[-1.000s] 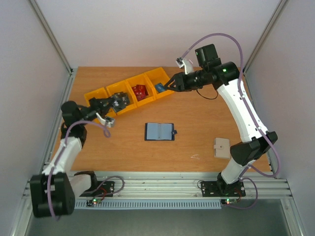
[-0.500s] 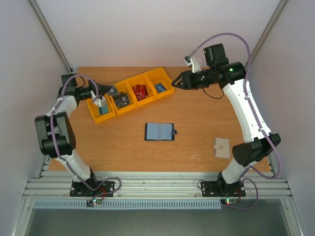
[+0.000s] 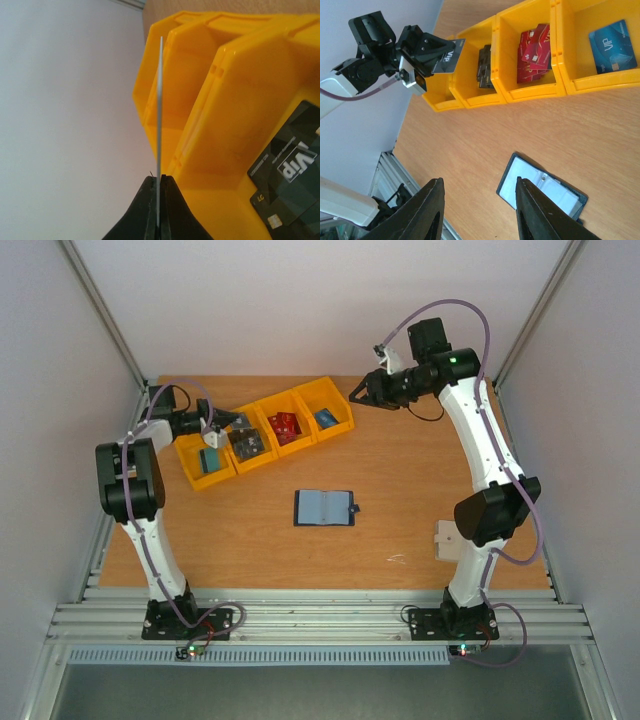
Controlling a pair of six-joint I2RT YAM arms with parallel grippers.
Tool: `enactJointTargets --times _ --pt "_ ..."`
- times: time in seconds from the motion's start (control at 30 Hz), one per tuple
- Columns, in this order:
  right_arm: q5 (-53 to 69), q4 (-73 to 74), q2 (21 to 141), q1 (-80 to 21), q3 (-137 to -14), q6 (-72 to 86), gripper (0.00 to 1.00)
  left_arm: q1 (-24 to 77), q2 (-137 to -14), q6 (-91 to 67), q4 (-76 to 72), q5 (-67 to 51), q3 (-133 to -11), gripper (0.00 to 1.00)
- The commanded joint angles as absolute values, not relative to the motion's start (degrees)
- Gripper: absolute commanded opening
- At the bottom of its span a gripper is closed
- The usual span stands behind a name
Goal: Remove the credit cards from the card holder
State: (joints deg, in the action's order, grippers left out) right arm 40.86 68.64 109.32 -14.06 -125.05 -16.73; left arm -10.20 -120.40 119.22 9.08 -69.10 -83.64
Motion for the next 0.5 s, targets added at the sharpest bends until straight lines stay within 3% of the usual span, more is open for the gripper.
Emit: enactJointTargets --times 0.0,0.47 --pt "42.27 70.37 109.42 -13.41 -127.42 -16.94 0.4 -9.87 -123.31 154.51 8.68 -70.56 -87.27 0.0" --pt "42.54 70.78 109.17 -12.83 -127.53 -17.55 0.4 -9.05 -126.93 154.5 7.38 -70.78 -90.72 0.19"
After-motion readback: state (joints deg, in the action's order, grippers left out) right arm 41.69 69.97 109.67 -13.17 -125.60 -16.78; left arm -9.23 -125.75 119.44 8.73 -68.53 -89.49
